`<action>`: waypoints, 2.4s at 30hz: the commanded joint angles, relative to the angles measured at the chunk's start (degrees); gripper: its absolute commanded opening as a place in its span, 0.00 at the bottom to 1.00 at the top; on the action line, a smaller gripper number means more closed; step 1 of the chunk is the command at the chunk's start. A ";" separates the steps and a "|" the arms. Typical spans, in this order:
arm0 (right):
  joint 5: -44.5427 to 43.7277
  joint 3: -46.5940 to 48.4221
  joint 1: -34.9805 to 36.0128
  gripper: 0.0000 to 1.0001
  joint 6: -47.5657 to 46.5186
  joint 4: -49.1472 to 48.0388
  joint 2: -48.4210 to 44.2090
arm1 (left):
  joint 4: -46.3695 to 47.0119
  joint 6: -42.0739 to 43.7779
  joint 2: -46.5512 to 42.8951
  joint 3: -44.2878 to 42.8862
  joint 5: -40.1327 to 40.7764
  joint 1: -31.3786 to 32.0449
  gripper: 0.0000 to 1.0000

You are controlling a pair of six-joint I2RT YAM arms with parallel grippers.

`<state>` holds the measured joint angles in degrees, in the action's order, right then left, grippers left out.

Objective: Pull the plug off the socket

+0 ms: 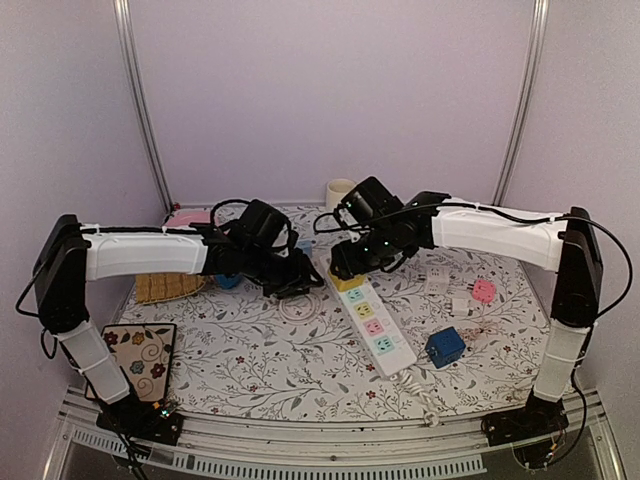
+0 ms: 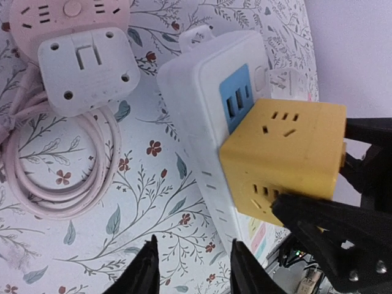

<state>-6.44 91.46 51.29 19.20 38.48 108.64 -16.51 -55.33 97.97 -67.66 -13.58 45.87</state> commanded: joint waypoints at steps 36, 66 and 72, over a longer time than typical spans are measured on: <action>10.62 -4.60 4.00 0.11 0.20 -15.22 -13.52 | 16.09 -6.62 -7.36 6.39 -2.69 -6.53 0.40; 12.97 -7.75 -0.65 0.13 3.88 -18.48 -17.77 | 8.25 -2.54 -12.88 11.70 6.70 -6.35 0.00; 17.10 -12.60 -6.97 0.13 7.87 -18.61 -16.95 | 11.10 -3.67 -15.65 16.61 5.86 -6.19 0.00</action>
<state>7.66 81.71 48.36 23.53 21.34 91.24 -6.94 -60.47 84.60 -54.19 -8.25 39.59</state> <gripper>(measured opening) 0.618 0.309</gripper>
